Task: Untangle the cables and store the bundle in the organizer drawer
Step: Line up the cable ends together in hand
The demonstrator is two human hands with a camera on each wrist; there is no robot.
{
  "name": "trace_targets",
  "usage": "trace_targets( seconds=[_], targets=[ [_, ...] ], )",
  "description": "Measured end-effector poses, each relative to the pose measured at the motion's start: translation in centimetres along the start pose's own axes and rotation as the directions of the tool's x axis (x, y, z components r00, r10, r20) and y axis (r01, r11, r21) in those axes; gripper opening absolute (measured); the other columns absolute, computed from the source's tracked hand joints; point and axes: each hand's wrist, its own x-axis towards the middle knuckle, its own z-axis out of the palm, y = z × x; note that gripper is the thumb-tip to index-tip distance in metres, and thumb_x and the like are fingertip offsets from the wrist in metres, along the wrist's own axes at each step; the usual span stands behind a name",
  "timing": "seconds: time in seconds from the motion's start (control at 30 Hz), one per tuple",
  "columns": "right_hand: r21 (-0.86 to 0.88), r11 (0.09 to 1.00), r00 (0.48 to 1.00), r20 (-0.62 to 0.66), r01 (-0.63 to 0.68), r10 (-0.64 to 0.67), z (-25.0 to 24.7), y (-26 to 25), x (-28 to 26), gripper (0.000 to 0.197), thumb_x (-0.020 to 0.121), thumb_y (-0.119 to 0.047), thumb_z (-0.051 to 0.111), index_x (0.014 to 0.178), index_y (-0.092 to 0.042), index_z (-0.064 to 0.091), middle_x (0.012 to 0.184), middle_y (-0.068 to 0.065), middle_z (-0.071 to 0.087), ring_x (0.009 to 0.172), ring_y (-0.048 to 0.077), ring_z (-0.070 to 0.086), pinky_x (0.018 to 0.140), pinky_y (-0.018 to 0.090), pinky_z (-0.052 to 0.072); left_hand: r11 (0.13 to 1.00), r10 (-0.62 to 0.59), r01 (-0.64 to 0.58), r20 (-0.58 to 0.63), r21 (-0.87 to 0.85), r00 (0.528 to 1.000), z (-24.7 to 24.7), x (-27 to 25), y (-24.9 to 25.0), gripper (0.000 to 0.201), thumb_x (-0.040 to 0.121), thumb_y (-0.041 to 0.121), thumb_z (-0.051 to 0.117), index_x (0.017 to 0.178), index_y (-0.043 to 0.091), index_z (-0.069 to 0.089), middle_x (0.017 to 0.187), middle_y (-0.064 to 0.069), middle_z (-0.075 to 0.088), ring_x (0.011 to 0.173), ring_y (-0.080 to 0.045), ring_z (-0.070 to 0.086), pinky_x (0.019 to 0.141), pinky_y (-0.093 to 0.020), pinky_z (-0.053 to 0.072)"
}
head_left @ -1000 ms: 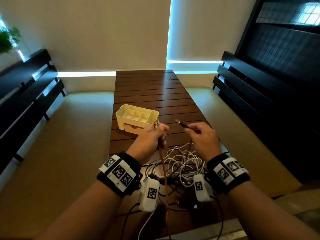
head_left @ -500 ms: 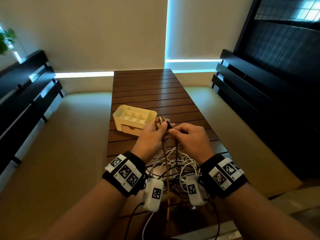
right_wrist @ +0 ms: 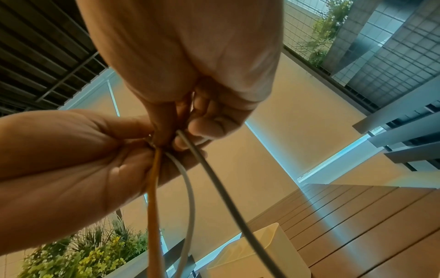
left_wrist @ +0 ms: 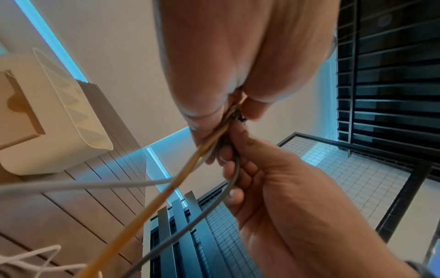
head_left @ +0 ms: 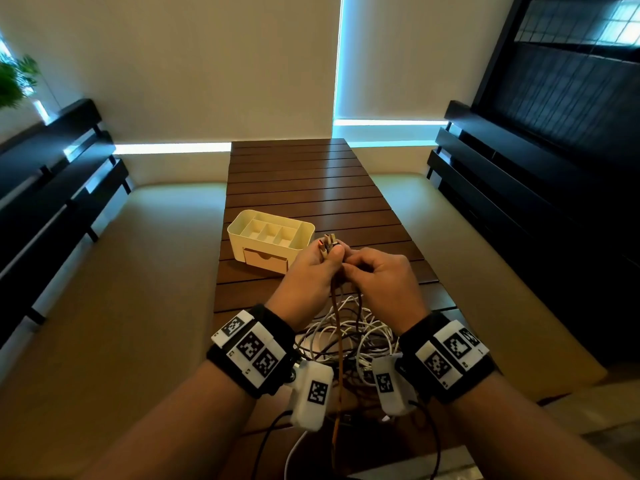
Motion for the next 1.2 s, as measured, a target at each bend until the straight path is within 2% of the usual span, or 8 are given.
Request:
trace_targets(
  seconds=[0.13,0.2,0.37,0.57,0.87,0.97,1.07,1.2],
  targets=[
    [0.101,0.989,0.987,0.129,-0.106,0.093,-0.2,0.2,-0.6,0.01,0.092,-0.02,0.068,0.086,-0.015,0.074,0.084,-0.013,0.071,0.072,-0.001,0.066,0.066,0.016,0.052,0.997,-0.008,0.005,-0.041,-0.076,0.999,-0.1,0.0,0.2,0.027,0.108,0.021,0.036,0.098,0.009,0.059,0.102,-0.014,0.07,0.099,-0.029,0.068,0.09,-0.044,0.056],
    [0.122,0.97,0.956,0.233,-0.211,0.179,-0.1,1.3,-1.2,0.018,0.097,-0.027,0.062,0.084,-0.017,0.07,0.072,-0.006,0.067,0.066,0.006,0.061,0.066,0.023,0.049,0.994,0.014,-0.022,-0.079,-0.108,0.997,-0.2,0.1,0.8,0.026,0.108,0.023,0.034,0.101,0.01,0.055,0.099,-0.012,0.072,0.103,-0.032,0.068,0.092,-0.047,0.056],
    [0.146,0.928,0.889,0.369,-0.342,0.27,-0.4,3.3,-2.4,0.023,0.1,-0.029,0.055,0.082,-0.018,0.065,0.068,-0.001,0.062,0.065,0.013,0.058,0.069,0.031,0.049,0.956,0.048,-0.082,-0.127,-0.28,0.991,-0.8,0.5,2.9,0.025,0.108,0.028,0.033,0.099,0.012,0.05,0.069,-0.002,0.048,0.059,-0.017,0.055,0.059,-0.031,0.052],
    [0.21,0.959,0.971,0.184,-0.189,0.151,-2.7,0.8,0.0,0.009,0.093,-0.015,0.066,0.085,-0.02,0.065,0.068,-0.01,0.058,0.062,0.011,0.052,0.061,0.028,0.047,0.987,0.0,0.007,-0.041,0.163,0.999,-1.7,0.5,1.2,0.024,0.107,0.028,0.039,0.105,0.01,0.054,0.064,0.008,0.039,0.052,-0.005,0.037,0.055,-0.026,0.036],
    [0.33,0.936,0.983,0.172,-0.122,0.067,-3.2,-0.1,1.2,0.024,0.09,0.003,0.065,0.102,-0.018,0.063,0.08,-0.001,0.066,0.068,0.007,0.061,0.062,0.022,0.05,0.744,-0.007,-0.142,0.219,0.653,0.976,-1.1,0.7,2.0,0.014,0.1,0.025,0.058,0.09,0.015,0.06,0.064,0.009,0.054,0.055,-0.006,0.047,0.057,-0.026,0.041],
    [0.317,0.94,0.985,0.151,-0.126,0.081,-3.0,0.6,0.7,0.015,0.091,-0.004,0.067,0.091,-0.018,0.067,0.075,0.0,0.065,0.065,0.013,0.058,0.06,0.027,0.05,0.712,0.01,-0.149,0.202,0.686,0.979,-1.2,0.4,2.3,0.017,0.099,0.024,0.058,0.082,0.02,0.058,0.064,0.003,0.053,0.057,-0.009,0.047,0.059,-0.033,0.043],
    [0.331,0.921,0.972,0.177,-0.205,0.153,-2.6,2.2,-0.1,0.013,0.095,-0.015,0.064,0.083,-0.017,0.069,0.069,0.004,0.059,0.062,0.021,0.055,0.063,0.039,0.05,0.801,0.099,-0.138,0.098,0.583,0.99,-1.7,0.4,2.8,0.026,0.099,0.024,0.058,0.088,0.001,0.059,0.068,-0.008,0.052,0.062,-0.02,0.049,0.064,-0.045,0.052],
    [0.31,0.902,0.947,0.209,-0.3,0.243,-2.6,4.4,-1.4,0.021,0.097,-0.02,0.06,0.079,-0.02,0.071,0.064,0.0,0.055,0.058,0.016,0.051,0.061,0.035,0.046,0.866,0.058,-0.019,-0.063,0.5,0.996,-2.7,0.0,2.4,0.03,0.101,0.019,0.054,0.097,-0.011,0.055,0.065,-0.005,0.042,0.055,-0.013,0.04,0.06,-0.033,0.042]
  ],
)
